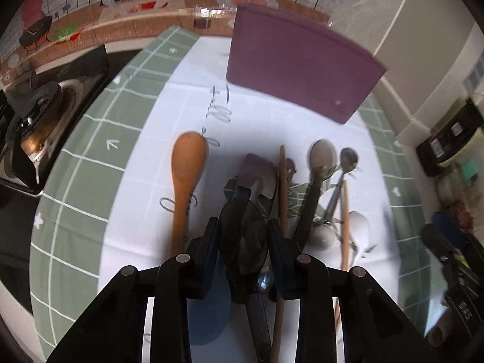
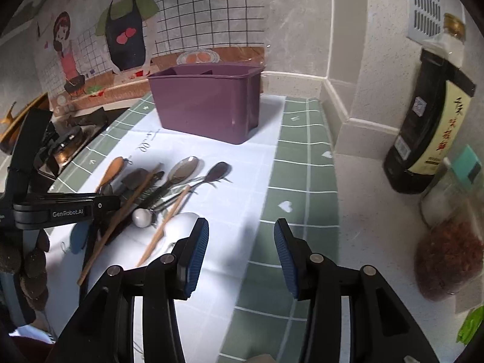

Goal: Organize utensils

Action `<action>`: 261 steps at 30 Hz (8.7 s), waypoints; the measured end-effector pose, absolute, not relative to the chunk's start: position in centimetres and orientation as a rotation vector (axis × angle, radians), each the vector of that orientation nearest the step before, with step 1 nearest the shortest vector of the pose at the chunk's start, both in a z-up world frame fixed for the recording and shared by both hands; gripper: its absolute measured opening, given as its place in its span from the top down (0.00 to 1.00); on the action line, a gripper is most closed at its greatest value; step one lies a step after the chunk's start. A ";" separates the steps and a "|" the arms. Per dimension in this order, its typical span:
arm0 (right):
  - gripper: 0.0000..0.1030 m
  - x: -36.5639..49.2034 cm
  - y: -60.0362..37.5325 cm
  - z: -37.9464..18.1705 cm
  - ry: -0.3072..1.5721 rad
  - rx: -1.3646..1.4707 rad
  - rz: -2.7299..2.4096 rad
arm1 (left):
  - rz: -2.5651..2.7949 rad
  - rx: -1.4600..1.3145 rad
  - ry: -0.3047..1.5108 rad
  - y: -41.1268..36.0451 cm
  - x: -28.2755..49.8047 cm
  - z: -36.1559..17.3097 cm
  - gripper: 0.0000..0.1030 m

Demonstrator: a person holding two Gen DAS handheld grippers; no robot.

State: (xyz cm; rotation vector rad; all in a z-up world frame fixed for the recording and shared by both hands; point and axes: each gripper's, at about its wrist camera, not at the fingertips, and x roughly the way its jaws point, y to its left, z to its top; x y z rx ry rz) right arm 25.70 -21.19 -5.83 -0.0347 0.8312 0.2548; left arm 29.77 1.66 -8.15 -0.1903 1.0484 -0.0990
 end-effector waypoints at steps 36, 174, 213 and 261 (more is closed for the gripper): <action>0.63 30.7 -8.7 -8.8 0.900 -0.514 0.807 | -0.066 -0.314 0.935 9.8 26.4 -3.9 0.69; 0.73 31.1 -7.6 -8.1 1.049 -0.181 0.531 | 0.011 -0.316 0.977 13.3 24.4 -5.0 0.36; 0.94 29.6 -12.5 -10.3 1.050 -0.071 0.267 | -0.195 -0.259 1.072 9.3 24.4 -6.5 0.37; 0.95 26.4 -18.2 -5.2 0.886 0.096 0.398 | -0.304 -0.189 0.904 3.6 26.4 -0.6 0.95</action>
